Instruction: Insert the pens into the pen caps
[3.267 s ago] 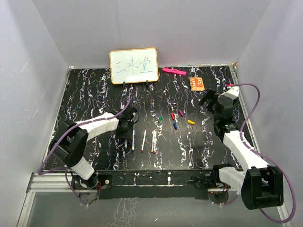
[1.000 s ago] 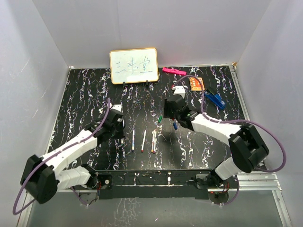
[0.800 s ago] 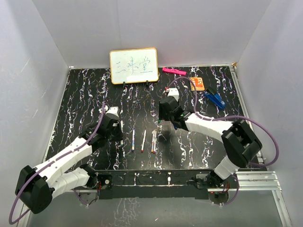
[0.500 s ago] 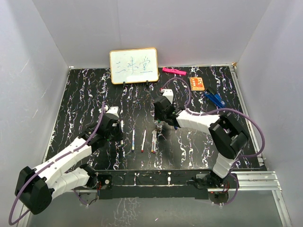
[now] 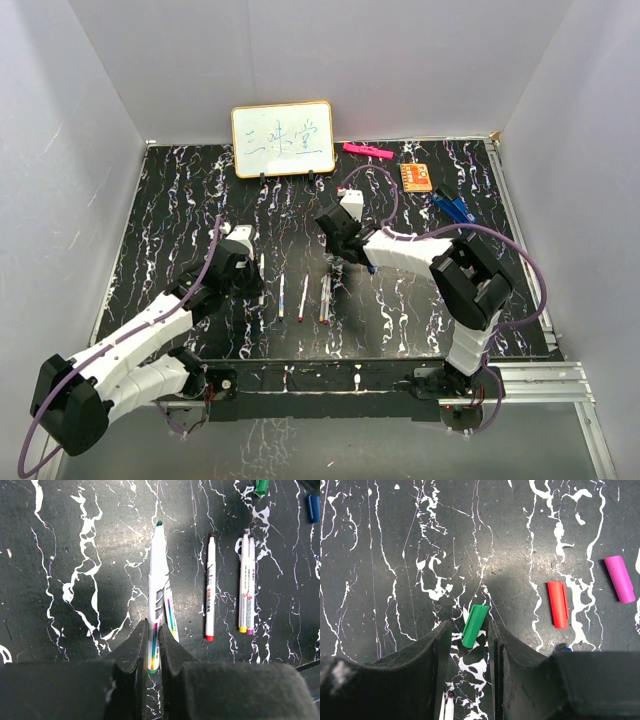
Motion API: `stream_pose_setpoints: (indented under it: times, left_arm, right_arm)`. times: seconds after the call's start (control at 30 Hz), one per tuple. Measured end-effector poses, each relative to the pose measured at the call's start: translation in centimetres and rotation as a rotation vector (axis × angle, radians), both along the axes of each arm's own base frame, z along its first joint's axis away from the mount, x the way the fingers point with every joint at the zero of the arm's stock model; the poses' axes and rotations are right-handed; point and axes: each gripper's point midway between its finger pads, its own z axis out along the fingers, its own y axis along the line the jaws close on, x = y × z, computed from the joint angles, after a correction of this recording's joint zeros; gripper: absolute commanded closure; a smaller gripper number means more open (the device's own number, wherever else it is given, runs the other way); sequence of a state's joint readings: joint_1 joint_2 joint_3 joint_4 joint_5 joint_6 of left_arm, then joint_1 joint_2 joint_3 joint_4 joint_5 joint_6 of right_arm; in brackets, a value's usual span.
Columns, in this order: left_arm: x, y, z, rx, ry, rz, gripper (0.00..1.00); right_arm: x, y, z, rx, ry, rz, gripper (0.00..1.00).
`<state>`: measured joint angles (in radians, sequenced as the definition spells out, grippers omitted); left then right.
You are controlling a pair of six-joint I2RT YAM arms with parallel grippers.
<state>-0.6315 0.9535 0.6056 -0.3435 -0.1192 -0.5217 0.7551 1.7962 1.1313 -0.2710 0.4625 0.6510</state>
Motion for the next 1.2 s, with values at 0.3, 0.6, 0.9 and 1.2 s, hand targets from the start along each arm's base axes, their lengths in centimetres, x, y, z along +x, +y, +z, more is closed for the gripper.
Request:
stream_pose_setpoints:
  times: [0.3, 0.6, 0.9, 1.2]
  left_arm:
    - [-0.1, 0.0, -0.9, 0.027, 0.028, -0.013, 1.00]
    - [-0.1, 0.1, -0.9, 0.031, 0.026, -0.018, 1.00]
    - [-0.2, 0.0, -1.0, 0.032, 0.030, -0.020, 1.00]
    - [-0.2, 0.0, -1.0, 0.032, 0.031, -0.020, 1.00]
  right_arm:
    - [0.1, -0.1, -1.8, -0.023, 0.036, -0.026, 0.67]
    - [0.2, 0.1, -2.1, -0.019, 0.040, -0.034, 0.67]
    - [0.2, 0.3, -3.1, -0.019, 0.059, -0.046, 0.68]
    - [0.3, 0.3, -3.2, -0.013, 0.059, -0.056, 0.81]
